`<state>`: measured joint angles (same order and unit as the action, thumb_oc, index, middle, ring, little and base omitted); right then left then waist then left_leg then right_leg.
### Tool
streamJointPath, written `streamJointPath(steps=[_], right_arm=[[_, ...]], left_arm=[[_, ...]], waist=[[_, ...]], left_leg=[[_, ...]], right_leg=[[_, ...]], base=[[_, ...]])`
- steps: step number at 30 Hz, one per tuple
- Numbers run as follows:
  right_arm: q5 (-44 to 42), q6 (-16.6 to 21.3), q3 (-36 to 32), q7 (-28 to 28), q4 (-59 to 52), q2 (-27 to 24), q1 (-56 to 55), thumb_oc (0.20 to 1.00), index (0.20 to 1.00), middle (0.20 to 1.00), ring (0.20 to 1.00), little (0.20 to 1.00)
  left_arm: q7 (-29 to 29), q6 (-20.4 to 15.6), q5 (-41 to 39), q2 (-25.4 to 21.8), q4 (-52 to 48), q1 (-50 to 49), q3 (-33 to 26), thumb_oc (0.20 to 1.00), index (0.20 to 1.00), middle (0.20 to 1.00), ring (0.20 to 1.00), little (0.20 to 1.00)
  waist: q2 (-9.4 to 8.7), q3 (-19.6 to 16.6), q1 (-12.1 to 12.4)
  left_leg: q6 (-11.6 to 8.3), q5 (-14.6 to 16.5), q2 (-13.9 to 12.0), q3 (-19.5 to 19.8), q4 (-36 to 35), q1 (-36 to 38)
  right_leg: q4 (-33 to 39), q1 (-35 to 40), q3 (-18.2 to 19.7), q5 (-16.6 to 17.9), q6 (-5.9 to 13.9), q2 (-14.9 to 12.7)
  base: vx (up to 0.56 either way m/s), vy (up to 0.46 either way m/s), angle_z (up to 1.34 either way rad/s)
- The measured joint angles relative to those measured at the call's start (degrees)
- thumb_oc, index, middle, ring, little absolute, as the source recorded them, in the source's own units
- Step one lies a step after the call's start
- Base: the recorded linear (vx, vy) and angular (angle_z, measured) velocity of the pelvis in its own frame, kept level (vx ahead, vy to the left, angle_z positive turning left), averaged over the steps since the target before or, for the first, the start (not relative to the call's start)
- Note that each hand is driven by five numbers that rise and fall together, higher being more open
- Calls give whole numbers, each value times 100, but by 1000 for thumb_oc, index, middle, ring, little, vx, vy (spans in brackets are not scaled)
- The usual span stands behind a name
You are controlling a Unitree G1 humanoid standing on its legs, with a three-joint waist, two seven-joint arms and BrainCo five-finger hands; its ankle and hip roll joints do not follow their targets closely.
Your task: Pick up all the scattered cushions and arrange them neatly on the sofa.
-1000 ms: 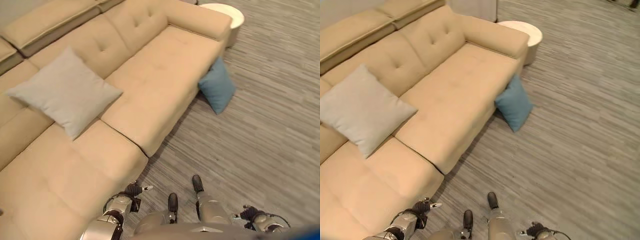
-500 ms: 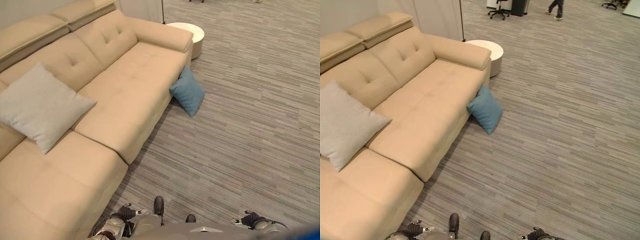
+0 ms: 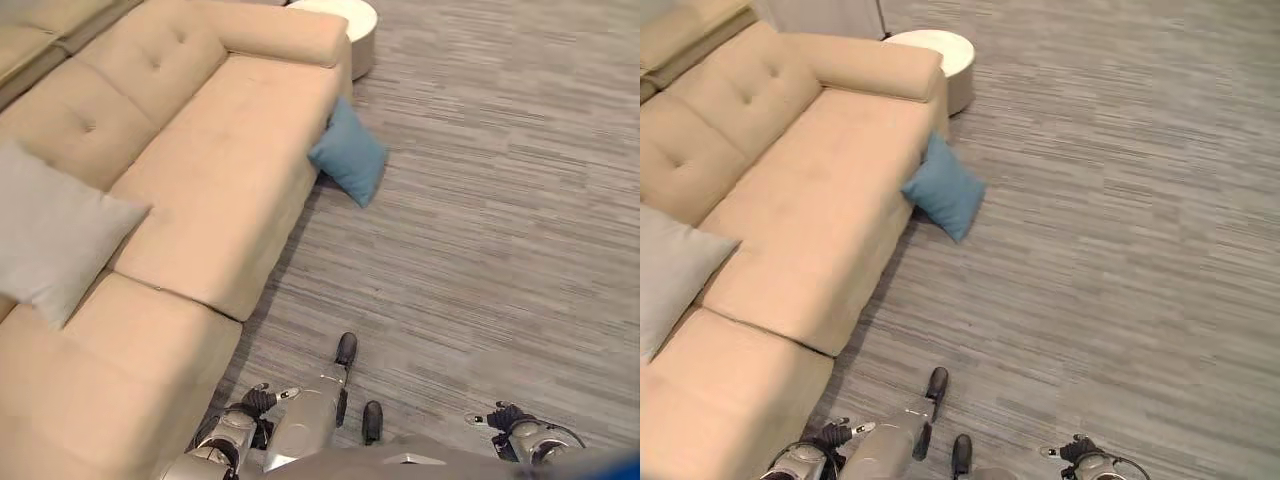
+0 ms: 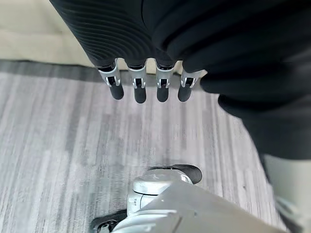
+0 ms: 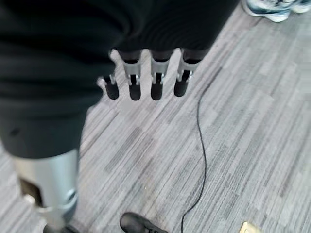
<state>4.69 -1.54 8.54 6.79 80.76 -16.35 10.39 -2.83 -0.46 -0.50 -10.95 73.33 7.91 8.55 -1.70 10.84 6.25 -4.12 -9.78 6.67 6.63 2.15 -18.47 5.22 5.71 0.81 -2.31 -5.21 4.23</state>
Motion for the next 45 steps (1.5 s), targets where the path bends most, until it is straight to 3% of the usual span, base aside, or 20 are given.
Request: streamJointPath(steps=[3, 5, 7, 10, 12, 13, 14, 19, 20, 22, 23, 24, 25, 29, 32, 35, 36, 38, 42, 45], right_arm=[[1, -12, 126, -20, 17, -8, -184, 1000, 1000, 1000, 1000, 1000], [2, -9, 152, -54, 23, 59, -214, 1000, 1000, 1000, 1000, 1000], [3, -8, 261, -113, 10, 222, -181, 1000, 1000, 1000, 1000, 1000], [16, 4, 319, -153, -208, 242, 36, 1000, 1000, 1000, 1000, 1000], [16, 50, 327, -149, -341, 230, -16, 1000, 1000, 1000, 1000, 1000], [16, 44, 382, -162, -323, 247, -151, 1000, 1000, 1000, 1000, 1000], [15, 44, 390, -154, -373, 202, -351, 1000, 1000, 1000, 1000, 1000], [3, -44, 301, -155, -277, 265, -573, 1000, 1000, 1000, 1000, 1000], [1, -9, 152, -154, -264, 276, -678, 1000, 1000, 1000, 1000, 1000], [-6, 40, -46, -133, -321, 211, -665, 1000, 1000, 1000, 1000, 1000], [-18, 79, -204, -68, -216, 199, -575, 1000, 1000, 1000, 1000, 1000], [-47, 73, -174, -53, -221, 205, -561, 1000, 1000, 1000, 1000, 1000], [-102, 81, -140, -27, -223, 235, -557, 1000, 1000, 1000, 1000, 1000], [-111, 55, -133, 18, -197, 164, -412, 1000, 1000, 1000, 1000, 1000], [-108, 63, -131, 16, -224, 168, -391, 1000, 1000, 1000, 1000, 1000], [-104, 67, -100, 12, -200, 155, -518, 1000, 1000, 1000, 1000, 1000], [-105, 70, -83, 12, -203, 145, -593, 1000, 1000, 1000, 1000, 1000], [-104, 68, -18, -19, -199, 255, -695, 1000, 1000, 1000, 1000, 1000], [-101, 70, 98, -69, -214, 346, -636, 1000, 1000, 1000, 1000, 1000], [-98, 81, 115, -79, -337, 365, -574, 1000, 1000, 1000, 1000, 1000]], left_arm=[[-1, 19, 5, 3, 14, -26, -72, 1000, 1000, 1000, 1000, 1000], [-3, 21, 6, 22, -1, -97, -5, 1000, 1000, 1000, 1000, 1000], [-3, 2, 5, -73, -4, 39, 34, 1000, 1000, 1000, 1000, 1000], [-6, 15, 0, -232, 11, 241, 63, 1000, 1000, 1000, 1000, 1000], [-9, 20, 0, -307, 7, 117, 43, 1000, 1000, 1000, 1000, 1000], [-11, 19, 0, -242, 28, 23, -3, 1000, 1000, 1000, 1000, 1000], [0, 31, -5, -297, 113, -72, -35, 1000, 1000, 1000, 1000, 1000], [-9, 11, -4, -267, 120, -190, 1, 1000, 1000, 1000, 1000, 1000], [-7, -13, -4, -260, 102, -239, 35, 1000, 1000, 1000, 1000, 1000], [-6, -21, -4, -165, 147, -226, 31, 1000, 1000, 1000, 1000, 1000], [-1, -46, -3, -127, 211, -134, -5, 1000, 1000, 1000, 1000, 1000], [-11, -44, -6, -142, 200, -106, -13, 1000, 1000, 1000, 1000, 1000], [-9, -43, -5, -175, 187, -167, -7, 1000, 1000, 1000, 1000, 1000], [-3, -38, -4, -143, -17, 12, 14, 1000, 1000, 1000, 1000, 1000], [2, -25, -12, -62, -15, 63, -10, 1000, 1000, 1000, 1000, 1000], [-1, 8, -12, -51, 15, -182, -21, 1000, 1000, 1000, 1000, 1000], [-1, 12, -12, -27, 30, -271, -17, 1000, 1000, 1000, 1000, 1000], [-1, 10, -12, -60, 15, -286, -16, 1000, 1000, 1000, 1000, 1000], [-4, 5, -14, -157, -7, 92, 54, 1000, 1000, 1000, 1000, 1000], [-7, 0, -89, -167, 0, 187, 94, 1000, 1000, 1000, 1000, 1000]], waist=[[-55, -203, -65], [149, -381, -36], [-72, -668, -18], [27, -534, 143], [61, -492, 102], [35, -497, 130], [79, -404, -33], [-137, -422, -85], [-200, -503, -110], [-295, -514, -83], [-387, -455, -15], [-407, -429, 48], [-414, -438, 69], [-361, -91, -23], [-109, 25, 5], [145, -162, 43], [256, -298, -25], [175, -423, -48], [-40, -636, -29], [45, -565, -79]], left_leg=[[349, 85, 15, -78, -193, 786], [890, 163, -254, -60, -728, 1559], [947, 427, -60, -175, -621, 1570], [805, 834, -32, -441, -350, 1600], [816, 853, -29, -550, -345, 1650], [464, 1215, -54, -590, -484, 1795], [621, 1179, -39, -619, -290, 1784], [769, 1363, 61, -346, -336, 2242], [723, 1379, -7, -185, -212, 2328], [590, 1462, 92, -193, 781, 1884], [508, 1366, 90, -795, 2942, 761], [486, 1315, 42, -788, 3527, 447], [484, 1475, 25, -714, 3527, 353], [266, 1082, -65, -564, 278, 339], [-60, 522, -159, -589, 108, 133], [84, 453, -310, -554, -162, 680], [463, 116, -355, -566, -344, 899], [760, 256, -259, -683, -562, 1280], [1097, 646, -136, -1045, -548, 1774], [1145, 779, -155, -1055, -514, 1898]], right_leg=[[-12, 372, 109, -239, 307, -159], [-665, 346, 253, -470, 626, -24], [-1449, -45, 218, -902, 827, -245], [-4115, -1504, -19, -1138, 1289, -537], [-3602, -1886, -740, -1118, 1233, -1128], [-2301, -1948, -856, -771, 1089, -1282], [-1104, -1941, -593, -102, 1455, -1223], [-1192, -1973, -462, 508, 1056, -861], [-800, -1519, -586, 647, 472, -527], [-457, -1194, -706, 751, 277, -613], [-339, -1046, -795, 685, 45, -694], [-253, -920, -740, 632, -13, -632], [-170, -827, -681, 533, -172, -573], [13, -470, -652, 364, -89, -369], [13, -98, -345, 74, -228, -123], [6, 331, 56, -176, 56, -91], [-43, 463, 93, -352, 168, -49], [-712, 350, 132, -663, 498, -182], [-4321, -1220, -42, -1087, 1390, -508], [-4284, -1742, -375, -1128, 1289, -875]], base=[[244, 147, -56], [158, 105, -64], [150, 86, -49], [162, -37, -56], [383, -193, -25], [425, -193, -3], [305, -163, -8], [261, -241, 37], [191, -420, 79], [178, -401, 59], [174, -226, 22], [146, -147, -2], [258, -106, -24], [284, -53, -6], [289, 59, -52], [222, 103, -82], [169, 105, -43], [169, 137, -34], [115, 87, -42], [174, -42, -6]])
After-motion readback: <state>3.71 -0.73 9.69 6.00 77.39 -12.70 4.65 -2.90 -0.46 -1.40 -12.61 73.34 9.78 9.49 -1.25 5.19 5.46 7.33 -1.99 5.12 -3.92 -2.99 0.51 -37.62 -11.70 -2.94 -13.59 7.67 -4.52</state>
